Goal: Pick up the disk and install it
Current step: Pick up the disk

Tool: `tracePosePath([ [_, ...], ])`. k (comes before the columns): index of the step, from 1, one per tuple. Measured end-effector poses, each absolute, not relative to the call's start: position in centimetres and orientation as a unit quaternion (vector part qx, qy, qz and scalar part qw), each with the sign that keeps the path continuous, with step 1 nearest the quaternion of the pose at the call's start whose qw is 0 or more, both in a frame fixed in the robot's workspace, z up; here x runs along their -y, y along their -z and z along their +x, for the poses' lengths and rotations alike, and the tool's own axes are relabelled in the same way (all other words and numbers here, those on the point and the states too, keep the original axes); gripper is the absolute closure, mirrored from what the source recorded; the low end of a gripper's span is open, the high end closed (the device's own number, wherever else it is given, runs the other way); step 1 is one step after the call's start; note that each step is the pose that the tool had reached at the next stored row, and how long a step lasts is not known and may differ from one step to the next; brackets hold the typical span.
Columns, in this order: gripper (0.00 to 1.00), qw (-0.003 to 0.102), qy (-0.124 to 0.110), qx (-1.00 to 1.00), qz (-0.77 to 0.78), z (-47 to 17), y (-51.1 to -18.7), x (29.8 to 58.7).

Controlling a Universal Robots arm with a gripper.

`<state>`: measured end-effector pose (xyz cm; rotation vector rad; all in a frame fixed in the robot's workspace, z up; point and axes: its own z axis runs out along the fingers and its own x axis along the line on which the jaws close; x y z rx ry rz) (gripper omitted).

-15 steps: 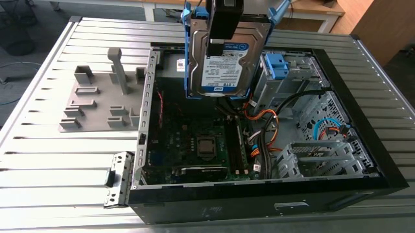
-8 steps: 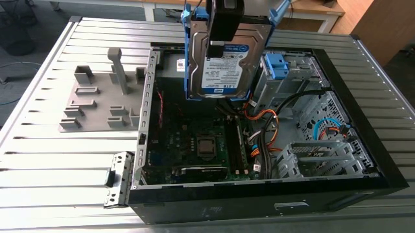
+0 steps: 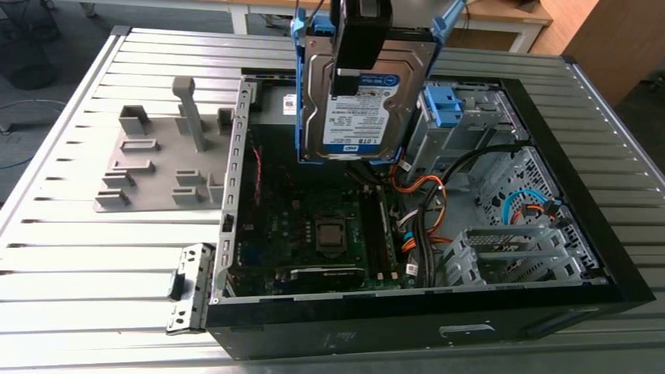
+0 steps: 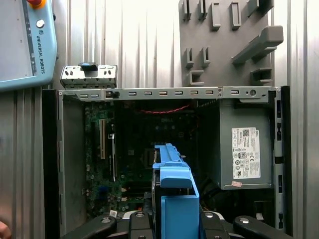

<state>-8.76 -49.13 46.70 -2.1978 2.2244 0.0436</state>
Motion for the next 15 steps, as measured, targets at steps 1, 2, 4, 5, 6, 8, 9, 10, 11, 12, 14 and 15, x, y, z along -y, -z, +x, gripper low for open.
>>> tracePosePath([
  [1,0.64,0.007,-0.014,-0.711,-0.703,-8.76,-46.7,49.18],
  [2,0.64,0.007,-0.014,-0.711,-0.703,-8.76,-46.7,49.22],
  [4,0.64,0.007,-0.014,-0.711,-0.703,-8.76,-46.7,49.32],
  [5,0.64,0.007,-0.014,-0.711,-0.703,-8.76,-46.7,49.37],
  [6,0.64,0.007,-0.014,-0.711,-0.703,-8.76,-46.7,49.42],
  [8,0.64,0.007,-0.014,-0.711,-0.703,-8.76,-46.7,49.52],
  [9,0.64,0.007,-0.014,-0.711,-0.703,-8.77,-46.7,49.58],
  [10,0.64,0.007,-0.014,-0.711,-0.703,-8.76,-46.7,49.63],
  [11,0.64,0.007,-0.014,-0.711,-0.703,-8.76,-46.7,49.69],
  [12,0.64,0.007,-0.014,-0.711,-0.703,-8.76,-46.7,49.74],
  [14,0.64,0.007,-0.014,-0.711,-0.703,-8.76,-46.7,49.85],
  [15,0.64,0.007,-0.014,-0.711,-0.703,-8.76,-46.7,49.91],
])
